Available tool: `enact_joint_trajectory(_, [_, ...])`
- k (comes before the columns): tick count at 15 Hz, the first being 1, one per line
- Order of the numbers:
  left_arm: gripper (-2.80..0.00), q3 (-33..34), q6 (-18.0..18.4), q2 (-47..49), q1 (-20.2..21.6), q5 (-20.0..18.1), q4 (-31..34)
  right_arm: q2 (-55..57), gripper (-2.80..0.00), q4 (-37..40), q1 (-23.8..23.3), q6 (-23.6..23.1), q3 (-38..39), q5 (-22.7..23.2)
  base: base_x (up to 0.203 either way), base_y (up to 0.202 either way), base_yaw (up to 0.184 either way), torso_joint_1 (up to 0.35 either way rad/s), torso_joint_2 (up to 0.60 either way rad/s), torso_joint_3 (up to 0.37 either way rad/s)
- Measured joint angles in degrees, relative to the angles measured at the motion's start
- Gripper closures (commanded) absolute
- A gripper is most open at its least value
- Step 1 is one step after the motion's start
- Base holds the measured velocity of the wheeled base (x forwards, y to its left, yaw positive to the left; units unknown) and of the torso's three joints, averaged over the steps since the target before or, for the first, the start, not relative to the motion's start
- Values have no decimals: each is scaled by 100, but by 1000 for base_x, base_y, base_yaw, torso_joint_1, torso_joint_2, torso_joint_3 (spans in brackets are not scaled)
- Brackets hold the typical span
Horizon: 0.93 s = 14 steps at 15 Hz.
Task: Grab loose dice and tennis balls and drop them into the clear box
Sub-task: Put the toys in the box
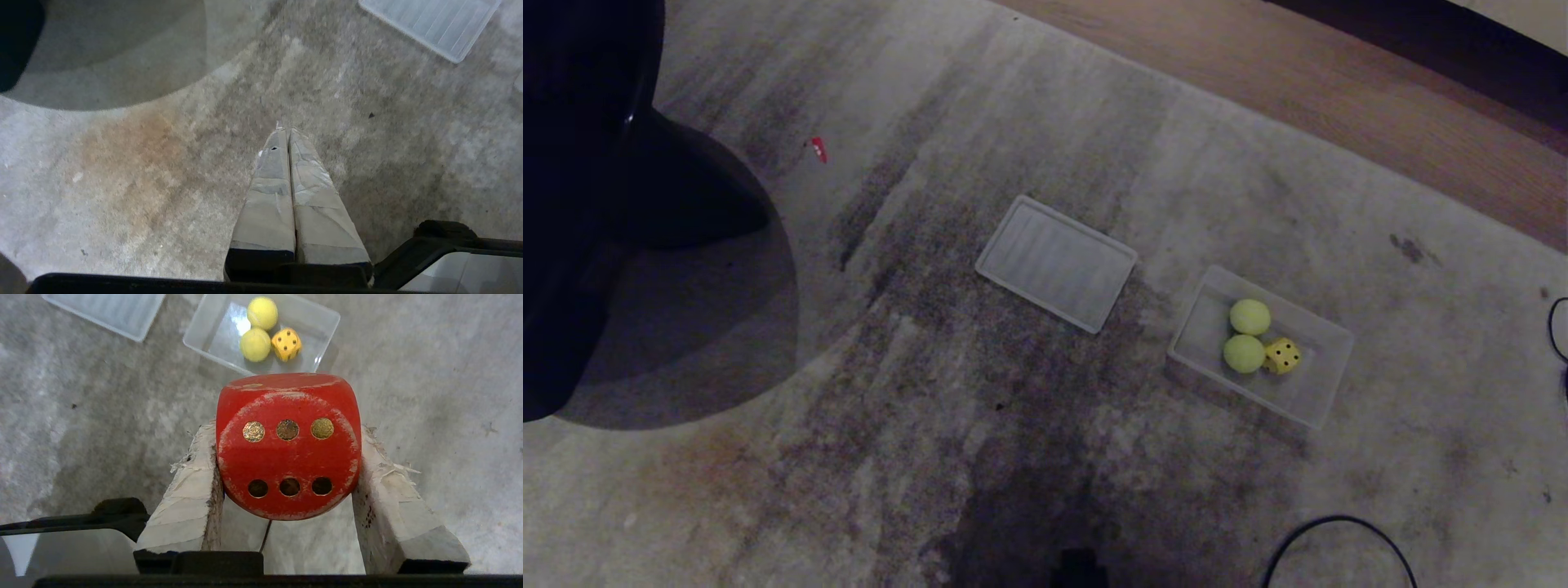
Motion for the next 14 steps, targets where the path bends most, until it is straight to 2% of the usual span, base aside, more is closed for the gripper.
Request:
enact_joint_trajectory(10, [0, 0, -2, 0, 0, -1, 0, 2, 0, -1, 0, -3, -2, 2, 0, 0, 0, 2, 2, -196])
enact_joint_trajectory(14, [0, 0, 0, 0, 0, -1, 0, 5, 0, 4, 0, -192, -2, 52, 0, 0, 0, 2, 3, -199])
